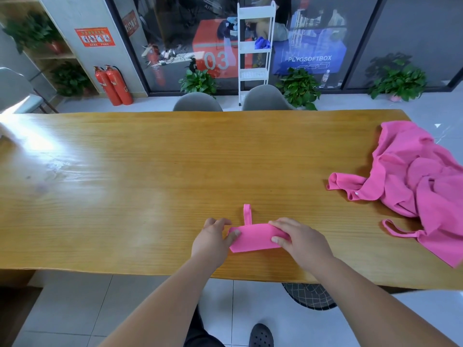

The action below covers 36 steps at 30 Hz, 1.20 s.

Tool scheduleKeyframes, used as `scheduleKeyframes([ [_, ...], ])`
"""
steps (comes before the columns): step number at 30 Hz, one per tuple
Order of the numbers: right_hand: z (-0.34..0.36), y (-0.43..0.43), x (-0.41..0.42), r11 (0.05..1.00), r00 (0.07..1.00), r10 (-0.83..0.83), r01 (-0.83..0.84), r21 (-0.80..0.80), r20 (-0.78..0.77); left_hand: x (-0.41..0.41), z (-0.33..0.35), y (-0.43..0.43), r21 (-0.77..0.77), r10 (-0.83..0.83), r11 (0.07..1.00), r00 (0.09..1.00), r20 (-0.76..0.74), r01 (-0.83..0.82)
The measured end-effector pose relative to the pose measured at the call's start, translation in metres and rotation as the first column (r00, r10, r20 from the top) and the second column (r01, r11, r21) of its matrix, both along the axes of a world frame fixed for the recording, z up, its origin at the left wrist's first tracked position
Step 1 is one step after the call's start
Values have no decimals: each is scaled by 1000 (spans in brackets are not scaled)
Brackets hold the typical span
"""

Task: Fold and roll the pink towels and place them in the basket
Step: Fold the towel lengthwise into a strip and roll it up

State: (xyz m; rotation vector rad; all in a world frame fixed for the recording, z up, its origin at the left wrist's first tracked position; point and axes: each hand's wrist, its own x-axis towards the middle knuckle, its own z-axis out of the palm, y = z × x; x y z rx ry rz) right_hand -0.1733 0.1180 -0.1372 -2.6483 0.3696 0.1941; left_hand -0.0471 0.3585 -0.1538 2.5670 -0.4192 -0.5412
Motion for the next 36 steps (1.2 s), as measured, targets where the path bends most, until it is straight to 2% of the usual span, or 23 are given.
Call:
scheduleKeyframes([
  [5,2,0,8,997,997,-68,69,18,-29,-27,5,-7,-106,207,972,978,-25,-208],
  [7,-1,9,5,989,989,-146,146,20,-8,-38,1,-11,-142,224,961,968,-110,-238],
  [10,-6,28,3,976,976,-219,219,-19,7,-43,-6,-22,-255,240,908,912,-332,-332],
  [14,-7,47,7,971,971,-237,237,-8,-13,-32,-3,-35,-287,279,864,868,-410,-413],
  [18,-8,59,6,965,969,-241,244,93,-49,-20,1,-39,-238,275,900,900,-337,-364],
  [21,-9,68,5,963,983,-175,183,199,-54,-5,-1,-37,-187,277,920,911,-306,-343],
  [24,-8,64,1,934,991,-89,118,336,-100,18,7,-33,-138,171,968,953,-250,-210],
  [26,-8,54,0,946,992,-85,111,306,-97,30,16,-32,-93,72,991,975,-210,-93],
  [28,-7,41,4,964,988,-153,158,214,-39,36,20,-30,-57,14,998,982,-186,-25],
  [31,-6,28,13,970,980,-199,194,143,15,34,16,-28,-46,7,999,984,-176,-15],
  [36,-6,22,32,989,991,-111,118,91,-78,34,12,-27,-47,37,998,978,-207,-48],
])
